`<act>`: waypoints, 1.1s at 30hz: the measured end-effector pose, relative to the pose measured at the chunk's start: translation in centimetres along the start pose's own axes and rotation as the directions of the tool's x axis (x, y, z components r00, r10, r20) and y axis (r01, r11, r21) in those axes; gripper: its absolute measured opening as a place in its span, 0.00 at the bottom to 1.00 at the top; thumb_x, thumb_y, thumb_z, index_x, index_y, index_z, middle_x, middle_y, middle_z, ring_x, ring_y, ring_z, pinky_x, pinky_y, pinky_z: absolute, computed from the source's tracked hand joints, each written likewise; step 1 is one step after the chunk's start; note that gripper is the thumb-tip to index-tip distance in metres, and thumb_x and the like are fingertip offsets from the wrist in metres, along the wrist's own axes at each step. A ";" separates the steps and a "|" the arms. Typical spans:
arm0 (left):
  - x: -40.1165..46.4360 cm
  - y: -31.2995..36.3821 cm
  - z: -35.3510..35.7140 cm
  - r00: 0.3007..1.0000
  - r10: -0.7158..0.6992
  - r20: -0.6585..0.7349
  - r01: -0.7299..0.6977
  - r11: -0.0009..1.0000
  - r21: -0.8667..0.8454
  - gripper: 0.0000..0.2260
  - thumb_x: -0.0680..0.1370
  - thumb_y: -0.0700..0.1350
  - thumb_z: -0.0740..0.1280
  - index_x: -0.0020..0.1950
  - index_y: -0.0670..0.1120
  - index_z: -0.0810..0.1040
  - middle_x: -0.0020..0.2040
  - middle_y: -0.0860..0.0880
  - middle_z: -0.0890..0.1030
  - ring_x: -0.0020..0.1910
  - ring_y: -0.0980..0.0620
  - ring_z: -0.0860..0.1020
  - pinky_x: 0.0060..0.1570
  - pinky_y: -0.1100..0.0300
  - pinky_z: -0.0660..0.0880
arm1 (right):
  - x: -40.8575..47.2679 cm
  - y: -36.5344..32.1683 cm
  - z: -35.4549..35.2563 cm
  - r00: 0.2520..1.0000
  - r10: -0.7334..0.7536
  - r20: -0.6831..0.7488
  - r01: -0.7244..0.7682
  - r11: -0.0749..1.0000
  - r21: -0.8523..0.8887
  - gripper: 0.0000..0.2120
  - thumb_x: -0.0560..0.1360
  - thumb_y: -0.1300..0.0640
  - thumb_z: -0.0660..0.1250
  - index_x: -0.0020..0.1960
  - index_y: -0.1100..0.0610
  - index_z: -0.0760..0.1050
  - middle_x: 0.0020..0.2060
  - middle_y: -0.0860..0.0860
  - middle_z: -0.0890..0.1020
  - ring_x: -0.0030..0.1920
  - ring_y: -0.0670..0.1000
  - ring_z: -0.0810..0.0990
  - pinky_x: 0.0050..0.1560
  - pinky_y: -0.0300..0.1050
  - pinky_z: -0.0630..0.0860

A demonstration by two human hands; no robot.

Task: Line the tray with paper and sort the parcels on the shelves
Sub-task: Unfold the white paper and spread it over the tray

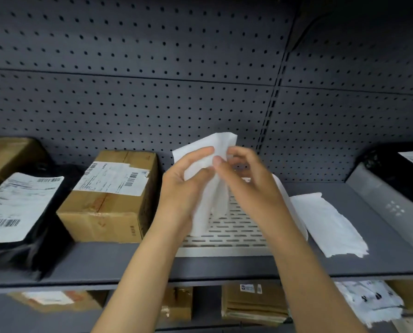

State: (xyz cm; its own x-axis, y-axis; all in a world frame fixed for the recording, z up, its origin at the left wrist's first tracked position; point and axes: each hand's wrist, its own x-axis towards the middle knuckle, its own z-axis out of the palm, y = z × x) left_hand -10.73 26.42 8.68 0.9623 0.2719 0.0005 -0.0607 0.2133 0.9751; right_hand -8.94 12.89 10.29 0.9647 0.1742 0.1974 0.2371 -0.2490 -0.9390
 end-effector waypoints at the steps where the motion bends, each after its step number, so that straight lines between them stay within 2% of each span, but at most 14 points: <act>1: -0.2 0.4 0.2 1.000 0.022 0.015 -0.022 1.000 0.017 0.10 0.77 0.43 0.73 0.54 0.58 0.86 0.57 0.47 0.86 0.60 0.44 0.83 0.63 0.44 0.78 | 0.1 -0.2 0.5 1.000 -0.005 0.021 0.005 1.000 0.017 0.19 0.74 0.40 0.70 0.63 0.42 0.74 0.55 0.40 0.79 0.49 0.33 0.78 0.42 0.25 0.73; 4: 0.1 1.2 0.0 0.998 0.060 0.007 -0.060 0.995 0.081 0.13 0.77 0.43 0.72 0.54 0.62 0.86 0.57 0.45 0.86 0.57 0.43 0.84 0.62 0.36 0.77 | 0.8 -0.1 0.5 0.999 -0.024 -0.022 0.025 0.998 0.054 0.13 0.75 0.49 0.71 0.59 0.43 0.76 0.49 0.40 0.83 0.47 0.38 0.82 0.42 0.33 0.77; 6: 0.3 1.9 -0.4 0.996 0.080 -0.036 -0.076 0.991 0.108 0.15 0.77 0.43 0.71 0.55 0.64 0.85 0.58 0.44 0.86 0.53 0.42 0.83 0.61 0.35 0.77 | 1.3 0.1 -0.6 0.997 -0.002 -0.074 0.007 0.998 0.069 0.11 0.76 0.53 0.70 0.57 0.43 0.78 0.49 0.42 0.86 0.48 0.43 0.84 0.46 0.44 0.80; 8: 0.5 2.2 -1.0 0.991 0.103 -0.087 -0.089 0.985 0.145 0.16 0.77 0.44 0.71 0.57 0.65 0.84 0.59 0.48 0.85 0.51 0.48 0.82 0.58 0.46 0.80 | 1.9 0.4 -2.4 0.991 0.033 -0.129 -0.022 0.996 0.086 0.11 0.76 0.55 0.69 0.56 0.44 0.79 0.47 0.43 0.87 0.47 0.45 0.86 0.49 0.48 0.82; 10: 1.1 2.4 -2.0 0.983 0.134 -0.125 -0.107 0.975 0.197 0.16 0.77 0.44 0.71 0.59 0.64 0.82 0.54 0.54 0.84 0.39 0.55 0.79 0.45 0.61 0.80 | 2.6 0.8 -4.2 0.983 0.074 -0.167 -0.059 0.994 0.094 0.11 0.77 0.57 0.68 0.57 0.44 0.80 0.46 0.43 0.87 0.47 0.46 0.86 0.52 0.52 0.83; 12: 1.6 2.4 -2.8 0.978 0.156 -0.138 -0.114 0.956 0.271 0.17 0.77 0.43 0.72 0.61 0.63 0.80 0.48 0.57 0.80 0.32 0.59 0.74 0.36 0.68 0.74 | 3.2 1.6 -5.7 0.980 0.098 -0.172 -0.089 0.994 0.057 0.11 0.77 0.57 0.68 0.55 0.44 0.80 0.45 0.45 0.88 0.49 0.52 0.87 0.55 0.59 0.82; 13: 1.9 2.3 -3.0 0.977 0.164 -0.136 -0.115 0.943 0.311 0.18 0.77 0.43 0.72 0.62 0.62 0.79 0.50 0.59 0.78 0.35 0.61 0.75 0.37 0.69 0.73 | 3.5 1.9 -6.2 0.980 0.100 -0.173 -0.096 0.995 0.034 0.10 0.77 0.57 0.68 0.54 0.43 0.80 0.45 0.47 0.88 0.50 0.56 0.86 0.55 0.63 0.81; 15: 2.5 1.8 -3.5 0.979 0.158 -0.131 -0.096 0.918 0.386 0.20 0.77 0.42 0.73 0.65 0.61 0.77 0.57 0.60 0.75 0.50 0.64 0.76 0.47 0.69 0.70 | 4.0 3.0 -7.1 0.978 0.106 -0.181 -0.110 0.994 -0.010 0.10 0.77 0.56 0.68 0.52 0.42 0.79 0.44 0.50 0.87 0.51 0.63 0.84 0.54 0.67 0.80; 17: 3.1 1.1 -3.7 0.980 0.142 -0.140 -0.062 0.883 0.464 0.23 0.76 0.43 0.73 0.68 0.60 0.75 0.64 0.59 0.73 0.63 0.60 0.71 0.58 0.63 0.68 | 4.6 4.2 -7.6 0.973 0.135 -0.188 -0.146 0.988 -0.048 0.12 0.76 0.56 0.68 0.56 0.41 0.77 0.44 0.51 0.86 0.50 0.63 0.84 0.53 0.66 0.81; 18: 3.4 0.6 -3.7 0.979 0.134 -0.155 -0.040 0.868 0.494 0.25 0.76 0.43 0.74 0.70 0.59 0.74 0.64 0.58 0.73 0.64 0.58 0.70 0.60 0.60 0.68 | 5.0 4.9 -7.8 0.970 0.157 -0.184 -0.171 0.983 -0.067 0.14 0.76 0.56 0.68 0.59 0.42 0.77 0.44 0.51 0.86 0.50 0.61 0.84 0.53 0.65 0.81; 22: 3.9 -2.1 -3.4 0.977 0.087 -0.195 0.048 0.799 0.599 0.33 0.74 0.44 0.75 0.76 0.56 0.66 0.59 0.55 0.75 0.58 0.50 0.75 0.52 0.60 0.70 | 6.3 8.3 -7.9 0.960 0.252 -0.120 -0.271 0.945 -0.183 0.20 0.76 0.56 0.69 0.66 0.44 0.74 0.54 0.50 0.84 0.49 0.52 0.85 0.54 0.59 0.82; 26: 3.8 -5.0 -3.2 0.983 0.062 -0.174 0.087 0.677 0.731 0.34 0.73 0.44 0.72 0.77 0.56 0.64 0.70 0.49 0.71 0.64 0.46 0.73 0.56 0.56 0.69 | 6.9 11.3 -7.4 0.951 0.305 -0.053 -0.304 0.893 -0.332 0.23 0.77 0.55 0.69 0.71 0.46 0.71 0.61 0.57 0.81 0.49 0.54 0.84 0.48 0.49 0.82; 31: 3.1 -7.7 -3.5 0.989 0.053 -0.140 0.092 0.525 0.846 0.30 0.74 0.43 0.72 0.74 0.55 0.69 0.75 0.49 0.63 0.55 0.46 0.75 0.51 0.58 0.69 | 6.7 13.6 -6.8 0.954 0.296 -0.055 -0.285 0.828 -0.484 0.26 0.77 0.56 0.68 0.74 0.47 0.68 0.66 0.55 0.79 0.61 0.54 0.80 0.54 0.44 0.74; 33: 2.8 -8.5 -3.8 0.987 0.140 -0.076 0.013 0.407 0.913 0.27 0.72 0.42 0.73 0.70 0.55 0.74 0.75 0.48 0.63 0.60 0.43 0.75 0.51 0.56 0.72 | 6.2 13.7 -6.5 0.979 0.174 -0.107 -0.203 0.769 -0.606 0.26 0.76 0.57 0.68 0.73 0.49 0.69 0.63 0.53 0.80 0.62 0.56 0.77 0.58 0.48 0.74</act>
State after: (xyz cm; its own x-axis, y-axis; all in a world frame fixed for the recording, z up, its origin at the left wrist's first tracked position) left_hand -8.52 28.91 -0.41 0.9214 0.3697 0.1199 0.2298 -0.7668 0.5993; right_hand 1.05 4.31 0.46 0.9979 0.0256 0.0596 0.0559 -0.8044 -0.5915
